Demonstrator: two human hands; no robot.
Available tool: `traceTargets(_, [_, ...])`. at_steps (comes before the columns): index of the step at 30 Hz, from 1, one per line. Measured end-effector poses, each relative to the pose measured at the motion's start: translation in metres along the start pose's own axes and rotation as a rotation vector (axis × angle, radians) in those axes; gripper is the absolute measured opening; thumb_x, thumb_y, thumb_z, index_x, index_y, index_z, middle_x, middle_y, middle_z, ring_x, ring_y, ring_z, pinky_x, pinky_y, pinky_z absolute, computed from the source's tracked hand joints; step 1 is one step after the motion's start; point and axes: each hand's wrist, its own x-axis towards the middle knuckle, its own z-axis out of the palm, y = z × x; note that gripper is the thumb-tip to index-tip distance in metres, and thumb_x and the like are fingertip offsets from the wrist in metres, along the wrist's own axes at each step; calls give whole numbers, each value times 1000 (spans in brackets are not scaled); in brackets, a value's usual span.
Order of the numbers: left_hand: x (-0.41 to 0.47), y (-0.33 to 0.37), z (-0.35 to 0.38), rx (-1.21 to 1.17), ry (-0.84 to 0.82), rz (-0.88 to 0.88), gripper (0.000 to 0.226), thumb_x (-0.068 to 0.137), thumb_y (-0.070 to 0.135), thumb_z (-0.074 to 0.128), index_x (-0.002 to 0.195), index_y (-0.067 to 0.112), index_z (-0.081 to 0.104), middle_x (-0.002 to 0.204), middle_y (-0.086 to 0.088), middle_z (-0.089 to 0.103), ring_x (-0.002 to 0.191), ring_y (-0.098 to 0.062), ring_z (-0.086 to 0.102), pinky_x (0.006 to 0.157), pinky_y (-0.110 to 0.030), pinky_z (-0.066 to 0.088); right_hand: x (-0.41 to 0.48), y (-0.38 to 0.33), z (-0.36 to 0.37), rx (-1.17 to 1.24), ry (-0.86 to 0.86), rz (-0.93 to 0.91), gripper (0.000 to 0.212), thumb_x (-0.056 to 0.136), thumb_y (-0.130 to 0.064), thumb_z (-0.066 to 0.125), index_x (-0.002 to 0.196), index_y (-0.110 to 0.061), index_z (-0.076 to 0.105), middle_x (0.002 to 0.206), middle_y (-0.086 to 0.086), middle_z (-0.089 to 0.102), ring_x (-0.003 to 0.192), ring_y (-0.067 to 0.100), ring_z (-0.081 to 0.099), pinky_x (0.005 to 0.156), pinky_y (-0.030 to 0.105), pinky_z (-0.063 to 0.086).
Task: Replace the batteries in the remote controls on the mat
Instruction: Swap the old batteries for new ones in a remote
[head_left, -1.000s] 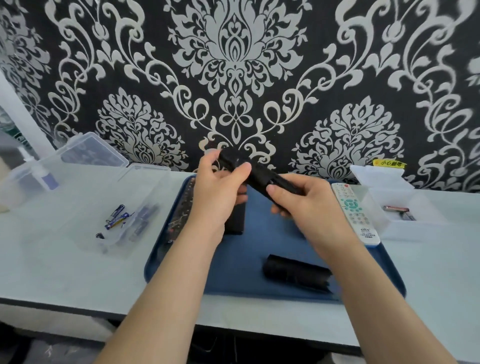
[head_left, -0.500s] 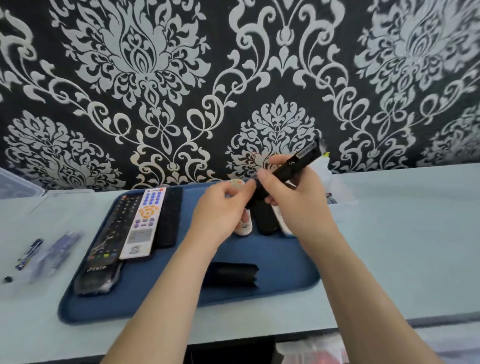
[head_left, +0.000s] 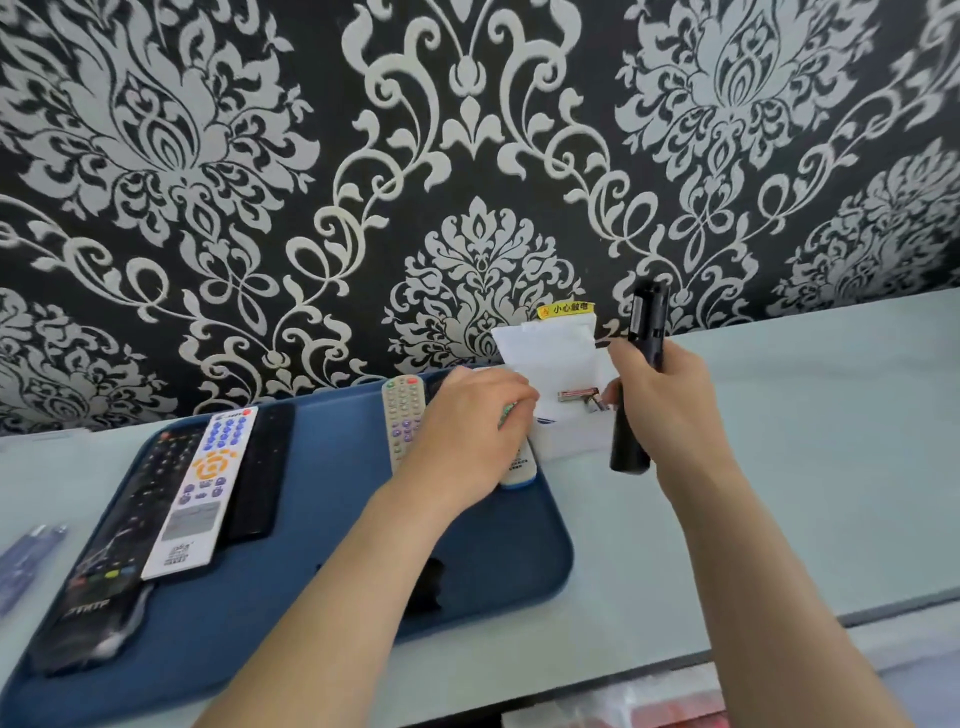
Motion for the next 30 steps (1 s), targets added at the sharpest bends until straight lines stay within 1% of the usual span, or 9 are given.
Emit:
traceTargets(4, [21,0,2,122,-239,9,29,96,27,46,88,17,72,94,3,67,95,-17,49,83,-34,42,8,10,-12,-233,-54,-14,7,88,-18,59,93,-20,62,73,-2,58,74,24,54,68,33,42])
traceTargets(6, [28,1,2,138,-320,-13,28,91,27,48,77,15,70,81,0,66,85,-17,55,77,-36,47,12,15,-15,-322,-107,27,4,87,-19,62,85,-18,59,69,-2,55,72,26,53,65,33,41])
traceTargets(8, [34,4,-2,115,-364,-65,24,89,26,53,81,16,73,81,3,69,78,-13,57,73,-28,48,15,19,-17,-325,-143,114,19,87,-23,64,75,-10,56,65,3,53,69,29,52,64,33,40])
traceTargets(10, [44,9,-8,126,-405,-72,16,85,27,61,87,23,76,86,10,71,79,-7,58,74,-22,45,20,24,-19,-281,-115,167,20,85,-22,63,83,-2,62,71,8,60,74,35,59,69,35,46])
traceTargets(13, [66,17,-13,212,-532,-13,15,80,31,71,95,29,73,91,17,68,87,-4,58,79,-22,46,20,25,-17,-331,-33,126,19,82,-20,60,87,-4,67,80,13,72,82,35,67,74,39,53])
traceTargets(16, [81,25,-7,441,-621,91,25,77,30,73,102,29,69,88,13,61,86,-12,58,70,-27,47,17,21,-13,-428,24,16,16,82,-20,59,80,-5,67,72,11,69,74,33,64,66,37,52])
traceTargets(20, [83,23,3,587,-588,129,26,80,29,67,106,27,65,93,3,58,85,-19,55,69,-31,50,12,16,-8,-477,98,-161,19,86,-22,59,69,-12,56,74,9,60,68,32,57,60,38,46])
traceTargets(24, [75,12,7,515,-369,145,7,79,32,62,85,30,61,80,2,41,81,-24,53,57,-29,36,9,18,-4,-521,163,-272,21,93,-25,53,78,-12,59,81,2,50,65,21,43,60,33,24])
traceTargets(30, [67,6,14,474,-309,165,25,84,30,63,109,33,61,92,2,56,92,-23,54,63,-31,40,11,22,1,-493,164,-245,18,92,-24,53,86,-12,64,80,0,50,70,23,48,62,34,30])
